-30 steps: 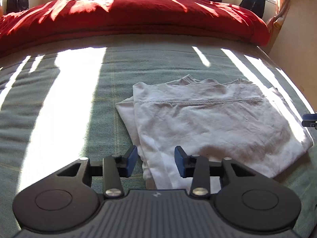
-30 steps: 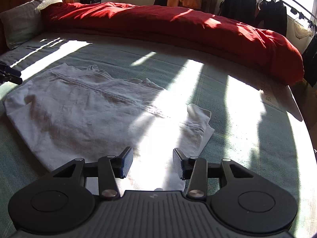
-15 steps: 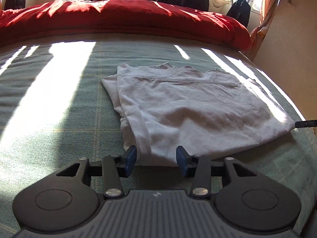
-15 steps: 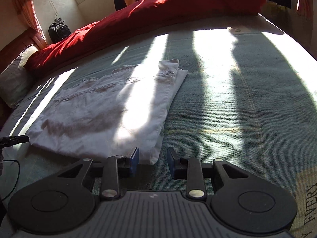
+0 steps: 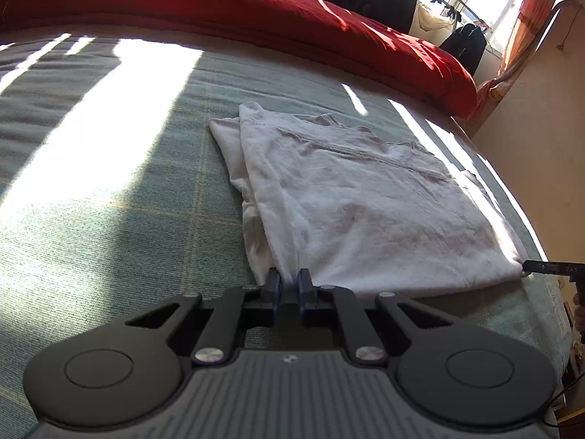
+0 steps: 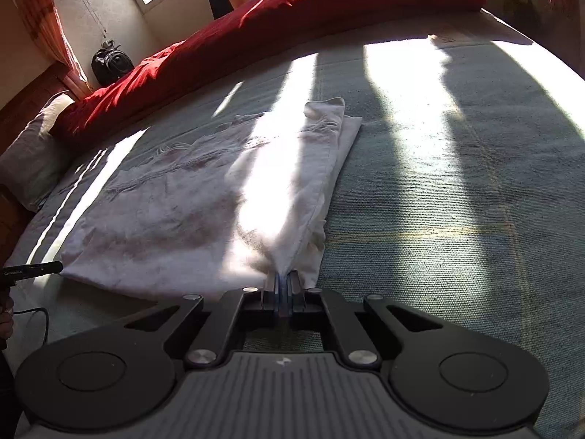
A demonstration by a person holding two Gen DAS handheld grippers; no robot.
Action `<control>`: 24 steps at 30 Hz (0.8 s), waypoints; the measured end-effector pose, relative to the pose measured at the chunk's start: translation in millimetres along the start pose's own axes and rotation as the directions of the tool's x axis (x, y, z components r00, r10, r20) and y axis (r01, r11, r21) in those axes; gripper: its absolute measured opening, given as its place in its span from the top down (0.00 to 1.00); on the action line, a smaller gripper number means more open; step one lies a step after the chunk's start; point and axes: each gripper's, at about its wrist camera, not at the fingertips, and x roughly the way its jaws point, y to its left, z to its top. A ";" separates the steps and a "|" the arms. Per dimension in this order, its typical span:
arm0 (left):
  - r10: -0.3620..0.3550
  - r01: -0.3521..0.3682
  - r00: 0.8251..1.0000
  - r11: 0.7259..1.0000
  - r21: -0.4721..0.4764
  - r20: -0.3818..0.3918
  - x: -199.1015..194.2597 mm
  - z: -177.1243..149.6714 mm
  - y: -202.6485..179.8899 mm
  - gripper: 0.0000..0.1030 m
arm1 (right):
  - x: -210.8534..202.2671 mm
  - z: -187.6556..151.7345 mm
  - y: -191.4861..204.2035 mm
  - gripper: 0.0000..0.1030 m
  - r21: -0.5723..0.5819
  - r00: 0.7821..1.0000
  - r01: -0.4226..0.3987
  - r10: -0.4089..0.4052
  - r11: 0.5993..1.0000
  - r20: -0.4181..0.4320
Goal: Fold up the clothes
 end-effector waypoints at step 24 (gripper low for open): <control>0.101 -0.097 0.993 0.993 0.070 -0.054 15.7 29.8 -9.0 0.95 | 10.7 6.6 31.6 0.91 -0.122 0.989 0.147 -0.149 0.982 -0.009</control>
